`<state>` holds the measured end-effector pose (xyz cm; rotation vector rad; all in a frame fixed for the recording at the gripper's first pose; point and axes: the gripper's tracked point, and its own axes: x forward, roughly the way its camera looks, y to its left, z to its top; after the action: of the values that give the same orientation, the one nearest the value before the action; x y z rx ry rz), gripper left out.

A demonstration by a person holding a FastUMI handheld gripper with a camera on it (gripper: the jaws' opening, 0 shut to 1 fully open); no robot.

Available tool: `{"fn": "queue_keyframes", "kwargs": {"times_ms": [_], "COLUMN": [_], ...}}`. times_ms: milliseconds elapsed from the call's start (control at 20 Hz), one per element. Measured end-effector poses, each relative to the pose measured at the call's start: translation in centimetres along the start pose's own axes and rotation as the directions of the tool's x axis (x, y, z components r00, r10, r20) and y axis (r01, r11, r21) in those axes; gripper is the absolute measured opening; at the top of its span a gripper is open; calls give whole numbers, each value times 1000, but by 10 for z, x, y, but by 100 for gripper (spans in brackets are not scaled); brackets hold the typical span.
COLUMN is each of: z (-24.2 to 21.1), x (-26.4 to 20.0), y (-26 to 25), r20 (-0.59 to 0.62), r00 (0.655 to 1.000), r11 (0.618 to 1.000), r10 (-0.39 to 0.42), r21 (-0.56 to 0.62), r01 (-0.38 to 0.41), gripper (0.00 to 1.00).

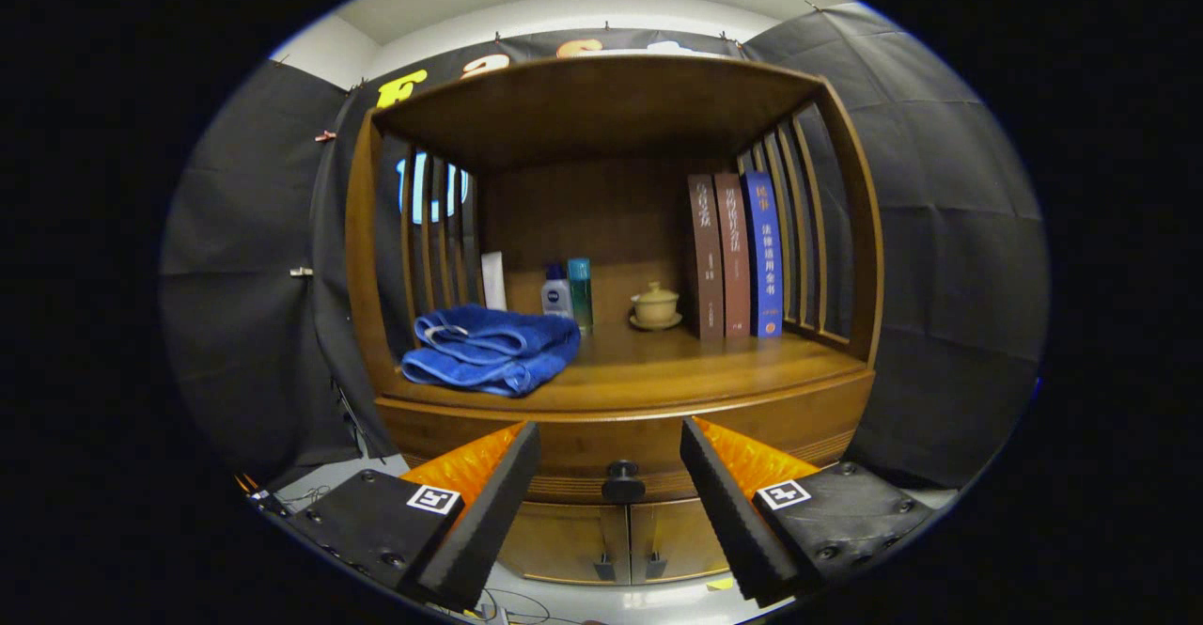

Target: Pull open the drawer, take out the items inside it, and place them on the countertop above the cabinet.

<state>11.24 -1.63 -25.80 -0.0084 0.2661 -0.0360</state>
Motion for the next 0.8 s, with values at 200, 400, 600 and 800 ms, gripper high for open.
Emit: {"fn": "queue_keyframes", "kwargs": {"times_ms": [200, 400, 600, 800], "z": [-38, -74, -91, -105], "x": [30, 56, 68, 76], "y": [-8, -17, -19, -18], "r20": [-52, -124, -157, -188], "r00": [998, 992, 987, 981], "r11": [999, 999, 999, 999], "r10": [-25, -34, -46, -54], "r21": [-25, -4, -10, -15], "r01": [24, 33, 45, 52], "gripper": [99, 99, 90, 67]}}
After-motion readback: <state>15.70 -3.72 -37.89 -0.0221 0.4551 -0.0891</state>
